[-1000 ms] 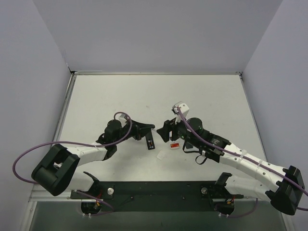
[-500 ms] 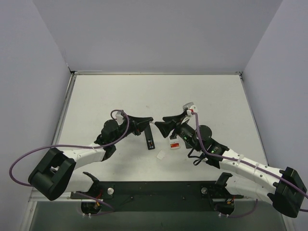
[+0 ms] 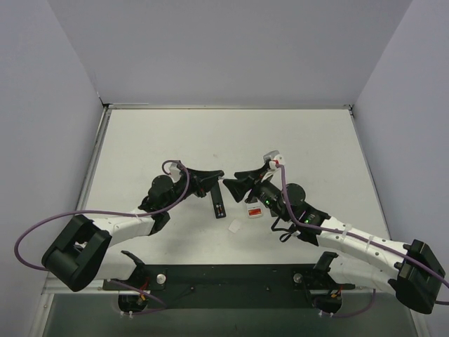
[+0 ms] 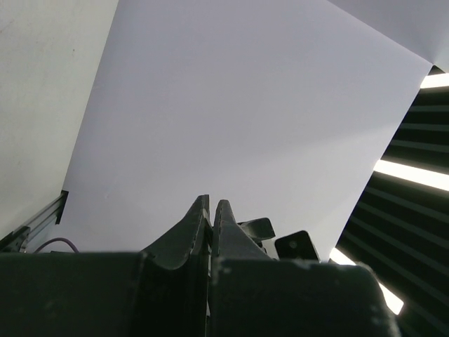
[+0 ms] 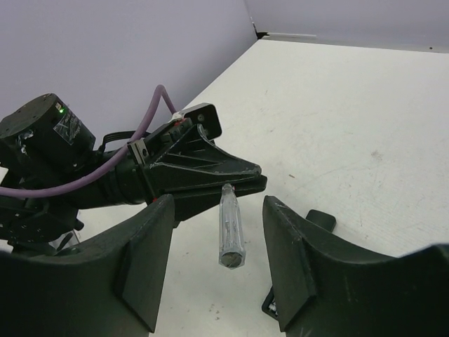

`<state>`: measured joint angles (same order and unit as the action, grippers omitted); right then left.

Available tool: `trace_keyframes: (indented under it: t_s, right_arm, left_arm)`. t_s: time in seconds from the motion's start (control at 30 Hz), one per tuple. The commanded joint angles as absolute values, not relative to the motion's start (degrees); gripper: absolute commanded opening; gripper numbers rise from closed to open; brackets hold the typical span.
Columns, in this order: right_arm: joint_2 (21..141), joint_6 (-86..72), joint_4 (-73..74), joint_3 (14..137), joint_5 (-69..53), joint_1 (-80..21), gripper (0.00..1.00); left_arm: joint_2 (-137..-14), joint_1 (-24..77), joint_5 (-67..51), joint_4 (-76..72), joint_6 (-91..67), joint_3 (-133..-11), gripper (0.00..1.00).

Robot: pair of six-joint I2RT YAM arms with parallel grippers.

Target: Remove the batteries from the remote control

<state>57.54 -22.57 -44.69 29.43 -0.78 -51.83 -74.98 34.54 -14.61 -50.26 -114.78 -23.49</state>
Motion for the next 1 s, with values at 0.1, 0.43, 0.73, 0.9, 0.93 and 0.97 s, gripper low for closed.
trace_keyframes:
  t_s: [0.1,0.43,0.73,0.9,0.93,0.97]
  right_arm:
    - [58.09,-23.38,-49.84,29.53,-0.18,-52.38,0.44]
    - [60.29,-23.38,-48.96,31.29,1.84,-53.52,0.29]
    - [58.89,-19.17,-46.68,31.73,3.6,-53.97,0.0]
    - [53.89,-7.85,-31.52,35.14,0.72,-49.94,0.0]
    - [53.53,-6.78,-28.68,36.03,-4.6,-48.27,0.0]
    - [53.26,-5.98,-26.13,36.64,-7.01,-46.6,0.0]
  left_arm:
    - [-73.48,34.8,-13.18,-53.18,-121.64,-25.22,0.0]
    - [-73.21,35.16,-12.57,-53.79,-121.73,-24.7,0.0]
    - [-72.95,35.24,-15.2,-54.42,-118.4,-23.56,0.6]
    - [-66.72,34.19,-20.82,-37.92,-107.43,-24.52,0.7]
    - [-65.66,33.23,-22.22,-31.44,-101.83,-25.04,0.7]
    - [-64.18,32.61,-22.67,-28.25,-98.82,-26.01,0.7]
